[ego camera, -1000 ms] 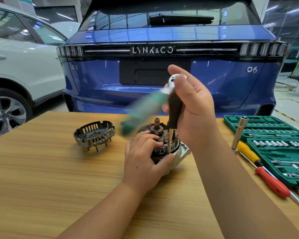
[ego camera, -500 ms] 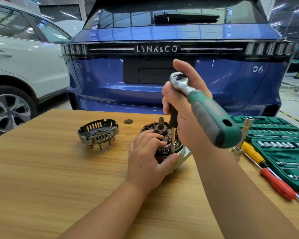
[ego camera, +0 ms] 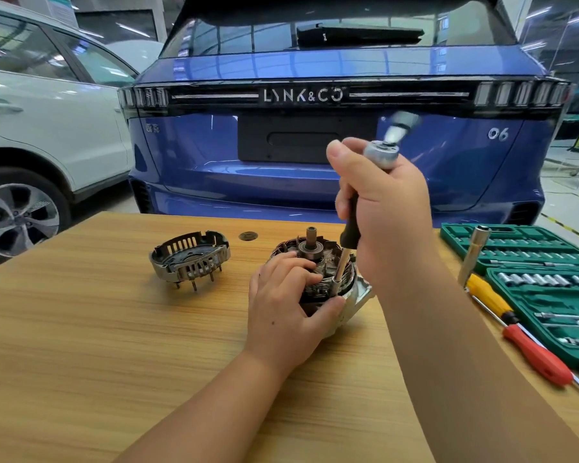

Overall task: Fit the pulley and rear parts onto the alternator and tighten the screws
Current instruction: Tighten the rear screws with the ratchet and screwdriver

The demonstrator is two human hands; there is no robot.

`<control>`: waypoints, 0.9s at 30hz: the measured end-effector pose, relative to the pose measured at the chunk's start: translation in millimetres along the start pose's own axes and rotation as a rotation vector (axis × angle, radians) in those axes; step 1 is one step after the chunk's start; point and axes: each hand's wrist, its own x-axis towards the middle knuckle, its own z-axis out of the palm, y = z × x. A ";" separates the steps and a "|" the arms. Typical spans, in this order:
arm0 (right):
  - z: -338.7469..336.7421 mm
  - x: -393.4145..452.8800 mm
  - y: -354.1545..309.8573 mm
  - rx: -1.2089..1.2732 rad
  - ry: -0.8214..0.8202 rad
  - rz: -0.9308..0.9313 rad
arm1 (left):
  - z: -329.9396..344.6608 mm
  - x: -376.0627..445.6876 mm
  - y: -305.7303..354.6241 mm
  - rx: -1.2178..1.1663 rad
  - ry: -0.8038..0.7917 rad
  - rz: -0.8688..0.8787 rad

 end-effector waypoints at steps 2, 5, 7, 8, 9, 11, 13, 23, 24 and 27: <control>-1.1 -1.0 -2.0 0.091 -0.115 0.025 | -0.2 0.9 -0.4 -0.007 0.001 0.007; 1.2 -5.5 0.6 0.052 -0.250 -0.170 | 0.5 0.6 -0.9 -0.008 -0.002 0.010; 6.9 -7.4 5.5 0.005 -0.267 -0.263 | 0.3 0.5 -0.6 -0.021 -0.004 0.013; 8.9 -8.1 7.4 0.027 -0.286 -0.250 | -0.1 0.4 0.0 -0.039 -0.004 0.015; 9.3 -8.4 9.2 0.056 -0.315 -0.227 | -0.6 0.6 0.3 -0.049 0.002 0.022; 7.0 -7.5 9.3 0.116 -0.366 -0.159 | -0.7 1.1 1.0 -0.042 0.022 0.044; 1.2 -6.0 7.5 0.226 -0.418 -0.081 | -0.2 1.2 1.8 -0.109 0.003 0.014; 4.4 -7.5 -1.3 0.113 -0.190 -0.026 | 2.2 0.2 -0.6 -0.006 0.010 0.011; 4.3 -7.2 -1.4 0.065 -0.115 -0.048 | 1.7 -0.4 -0.5 -0.002 0.003 0.004; -0.4 -1.7 -1.2 0.056 -0.028 -0.013 | 0.2 -1.0 -1.5 -0.007 -0.019 0.001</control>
